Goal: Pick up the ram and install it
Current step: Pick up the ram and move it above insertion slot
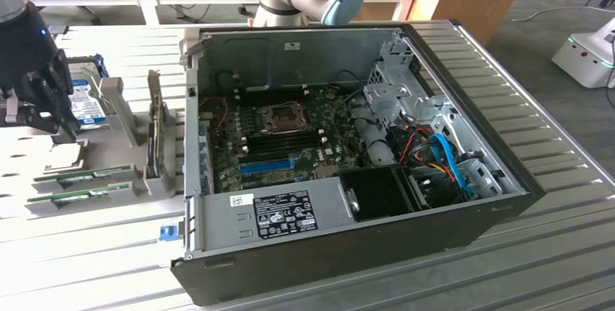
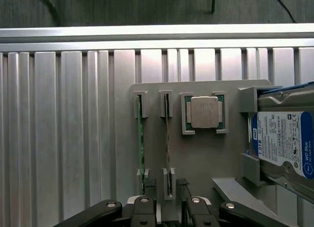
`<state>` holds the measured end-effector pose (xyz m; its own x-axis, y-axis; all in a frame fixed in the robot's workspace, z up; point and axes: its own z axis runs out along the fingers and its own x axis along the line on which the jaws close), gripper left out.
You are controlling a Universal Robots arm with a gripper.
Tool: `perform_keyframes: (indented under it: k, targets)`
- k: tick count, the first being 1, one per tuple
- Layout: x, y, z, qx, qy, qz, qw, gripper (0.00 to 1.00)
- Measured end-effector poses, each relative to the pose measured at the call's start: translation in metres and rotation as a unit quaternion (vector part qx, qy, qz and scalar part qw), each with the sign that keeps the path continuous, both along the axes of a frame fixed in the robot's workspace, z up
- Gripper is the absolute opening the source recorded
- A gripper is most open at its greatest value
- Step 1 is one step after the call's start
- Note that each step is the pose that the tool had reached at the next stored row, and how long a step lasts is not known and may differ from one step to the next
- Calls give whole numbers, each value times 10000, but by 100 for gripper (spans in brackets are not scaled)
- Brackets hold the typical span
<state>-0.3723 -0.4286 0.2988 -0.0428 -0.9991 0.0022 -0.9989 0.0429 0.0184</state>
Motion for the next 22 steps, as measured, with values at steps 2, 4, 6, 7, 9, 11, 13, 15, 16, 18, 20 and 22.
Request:
perform_keyframes:
  k: [2, 4, 6, 7, 9, 11, 13, 15, 16, 18, 20, 22]
  targets:
    - [0, 0, -36, 0, 0, 0, 10000, 30]
    - [0, 0, -72, 0, 0, 0, 10000, 30]
    - [0, 0, -109, 0, 0, 0, 10000, 30]
    - [0, 0, -127, 0, 0, 0, 10000, 30]
    - [0, 0, -163, 0, 0, 0, 10000, 30]
    - [0, 0, -198, 0, 0, 0, 10000, 30]
    - [0, 0, -236, 0, 0, 0, 10000, 30]
    - [0, 0, -272, 0, 0, 0, 10000, 30]
    - [0, 0, -290, 0, 0, 0, 10000, 30]
    - [0, 0, -327, 0, 0, 0, 10000, 30]
    - [-1, 0, -354, 0, -1, 0, 10000, 30]
    - [-1, 0, -376, 0, 0, 0, 10000, 30]
